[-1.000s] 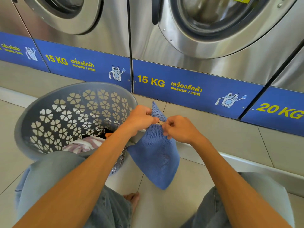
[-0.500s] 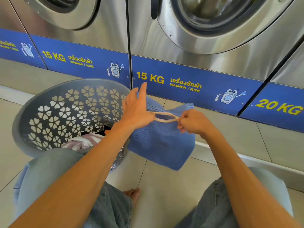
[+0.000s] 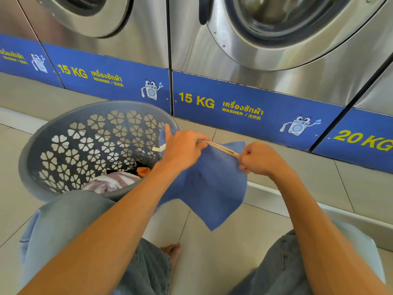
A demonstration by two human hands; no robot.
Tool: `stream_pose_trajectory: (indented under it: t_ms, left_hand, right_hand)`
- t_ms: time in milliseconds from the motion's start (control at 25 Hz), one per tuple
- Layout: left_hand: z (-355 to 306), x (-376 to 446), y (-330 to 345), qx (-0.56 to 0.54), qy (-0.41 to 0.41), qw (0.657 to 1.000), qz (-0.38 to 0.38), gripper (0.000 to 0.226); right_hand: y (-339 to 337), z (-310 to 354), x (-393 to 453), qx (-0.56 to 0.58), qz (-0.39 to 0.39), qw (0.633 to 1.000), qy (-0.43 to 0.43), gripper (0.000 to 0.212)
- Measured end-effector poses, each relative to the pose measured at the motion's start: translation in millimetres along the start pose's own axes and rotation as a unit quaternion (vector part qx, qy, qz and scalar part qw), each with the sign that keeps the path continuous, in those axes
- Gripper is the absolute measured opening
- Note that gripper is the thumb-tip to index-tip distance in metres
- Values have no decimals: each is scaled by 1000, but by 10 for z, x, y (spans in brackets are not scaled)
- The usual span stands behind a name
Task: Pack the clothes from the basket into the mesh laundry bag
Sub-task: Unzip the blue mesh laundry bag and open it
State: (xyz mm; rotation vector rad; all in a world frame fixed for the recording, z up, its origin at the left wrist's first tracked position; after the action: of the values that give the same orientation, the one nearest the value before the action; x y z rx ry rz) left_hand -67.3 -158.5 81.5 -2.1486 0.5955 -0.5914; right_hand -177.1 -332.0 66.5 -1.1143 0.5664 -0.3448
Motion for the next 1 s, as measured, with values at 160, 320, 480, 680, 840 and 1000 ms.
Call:
stream_pose_trajectory:
  t_ms: [160,320,480,680,840,1000]
  left_hand:
    - [116,112,-137,-53,-14,998,-40,21]
    - [-8,65,35,-128,41,990,43,19]
    - [-143,-39,223,-155,81,977,122,18]
    - [-200,-112,314,-169,81,969,163,20]
    - [-172,-126,298,-132,74,977,151,20]
    - [-157,-111,293,-151,64,975,147,21]
  right_hand:
    - [6,-393,20,-6,84,989,120,17]
    - [-119,-460,3,-109,35,989,98,22]
    - [-96,-59,-114,-6,21,997,-74,71]
    - [218,110,-84,-44,112,988,-94,59]
    - [274,75,-102,-70,139,984,-89,61]
    - [334,19,-170,-26,209,976,-60,94]
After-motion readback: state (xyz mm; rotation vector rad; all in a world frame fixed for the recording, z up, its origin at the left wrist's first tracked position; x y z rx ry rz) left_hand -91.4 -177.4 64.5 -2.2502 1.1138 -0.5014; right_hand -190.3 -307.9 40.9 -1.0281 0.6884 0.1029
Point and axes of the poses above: each hand's wrist, its own x-axis towards the middle knuckle, its own y-axis out of the palm, z = x × y, the point moved 6 cm from there along x, towards the middle knuckle, and after that the axes turned 6 degrees about -x, right-handed, at the moved point
